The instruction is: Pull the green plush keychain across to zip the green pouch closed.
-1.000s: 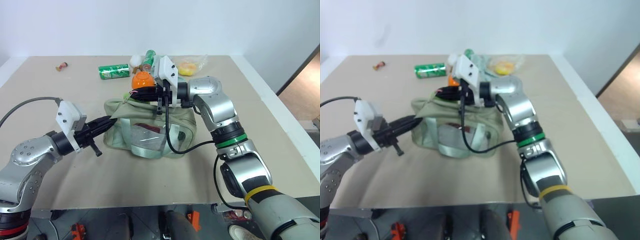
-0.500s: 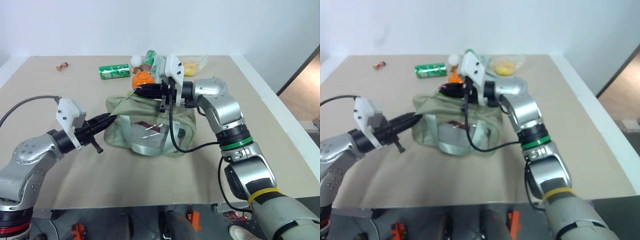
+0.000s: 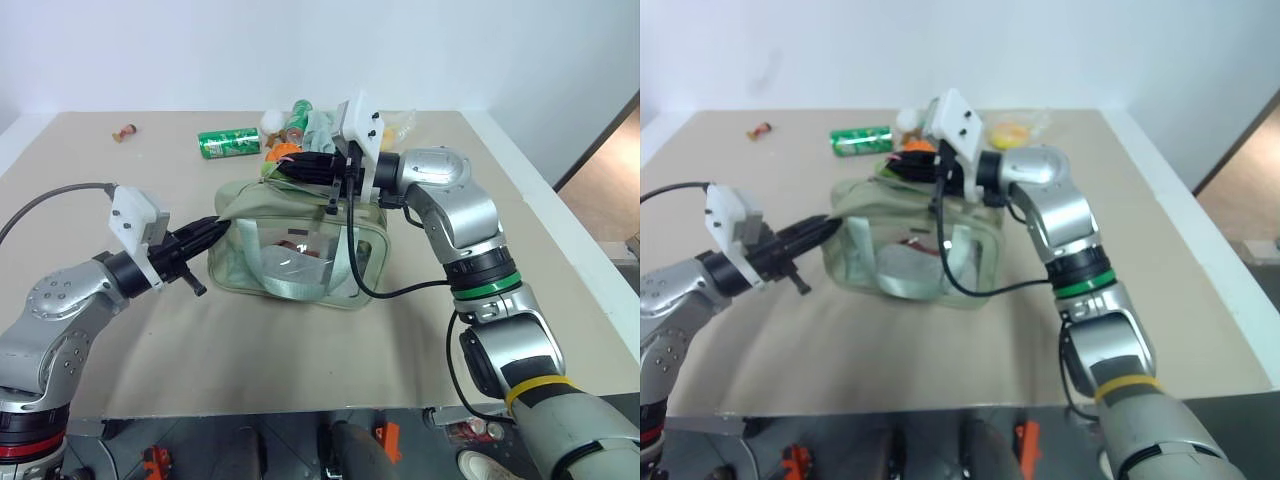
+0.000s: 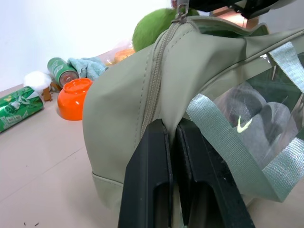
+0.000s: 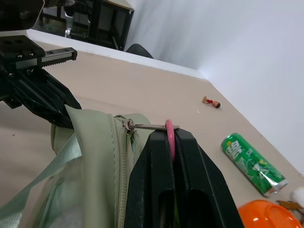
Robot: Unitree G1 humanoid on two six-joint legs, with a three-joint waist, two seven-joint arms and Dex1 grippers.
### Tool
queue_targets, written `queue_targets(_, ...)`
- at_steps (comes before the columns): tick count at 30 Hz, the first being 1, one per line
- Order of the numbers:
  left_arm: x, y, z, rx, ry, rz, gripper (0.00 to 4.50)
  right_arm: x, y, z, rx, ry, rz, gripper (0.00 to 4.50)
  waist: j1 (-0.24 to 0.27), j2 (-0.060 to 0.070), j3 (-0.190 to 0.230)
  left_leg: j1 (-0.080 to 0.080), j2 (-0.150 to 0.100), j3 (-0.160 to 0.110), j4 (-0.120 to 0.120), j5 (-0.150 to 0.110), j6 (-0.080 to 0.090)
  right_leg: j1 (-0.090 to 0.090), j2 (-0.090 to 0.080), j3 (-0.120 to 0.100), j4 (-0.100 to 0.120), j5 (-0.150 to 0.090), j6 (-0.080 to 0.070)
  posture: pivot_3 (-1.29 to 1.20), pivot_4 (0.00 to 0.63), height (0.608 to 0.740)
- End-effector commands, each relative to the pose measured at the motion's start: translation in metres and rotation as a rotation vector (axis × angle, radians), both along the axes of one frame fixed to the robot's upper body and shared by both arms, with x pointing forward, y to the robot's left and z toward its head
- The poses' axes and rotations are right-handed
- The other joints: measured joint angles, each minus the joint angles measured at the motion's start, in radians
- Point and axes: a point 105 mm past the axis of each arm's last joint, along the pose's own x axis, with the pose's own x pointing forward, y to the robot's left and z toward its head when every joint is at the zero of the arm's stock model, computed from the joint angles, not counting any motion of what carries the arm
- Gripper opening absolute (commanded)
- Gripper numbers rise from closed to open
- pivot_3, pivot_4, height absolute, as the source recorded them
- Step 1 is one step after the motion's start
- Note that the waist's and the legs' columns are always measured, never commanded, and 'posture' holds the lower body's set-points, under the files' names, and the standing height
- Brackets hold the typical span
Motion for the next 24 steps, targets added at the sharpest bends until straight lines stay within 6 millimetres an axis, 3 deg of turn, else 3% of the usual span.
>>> queue_targets(1, 0.002, 0.011, -0.012, 0.001, 0.056, 0.054, 0.0, 0.003, -0.043, 0.042, 0.142, -0.105, -0.134, 0.03, 0.0, 0.0, 0.0, 0.0, 0.0, 0.0, 0.0, 0.0, 0.0, 0.0, 0.0, 0.0, 0.0, 0.0, 0.0, 0.0, 0.15, 0.74)
queue_targets(17, 0.008, 0.017, 0.002, 0.013, -0.037, 0.075, 0.0, 0.007, -0.091, 0.028, 0.151, -0.085, -0.328, 0.03, -0.001, 0.0, 0.0, 0.0, 0.001, 0.001, 0.0, 0.0, 0.0, 0.0, 0.002, 0.0, 0.0, 0.0, 0.0, 0.0, 0.15, 0.74)
queue_targets(24, 0.012, 0.016, 0.014, 0.021, -0.089, 0.084, 0.0, 0.013, -0.145, 0.015, 0.144, -0.075, -0.525, 0.03, 0.0, 0.0, 0.0, -0.001, -0.001, 0.001, 0.0, 0.0, 0.0, 0.0, 0.0, 0.001, 0.0, 0.0, 0.001, 0.0, 0.15, 0.74)
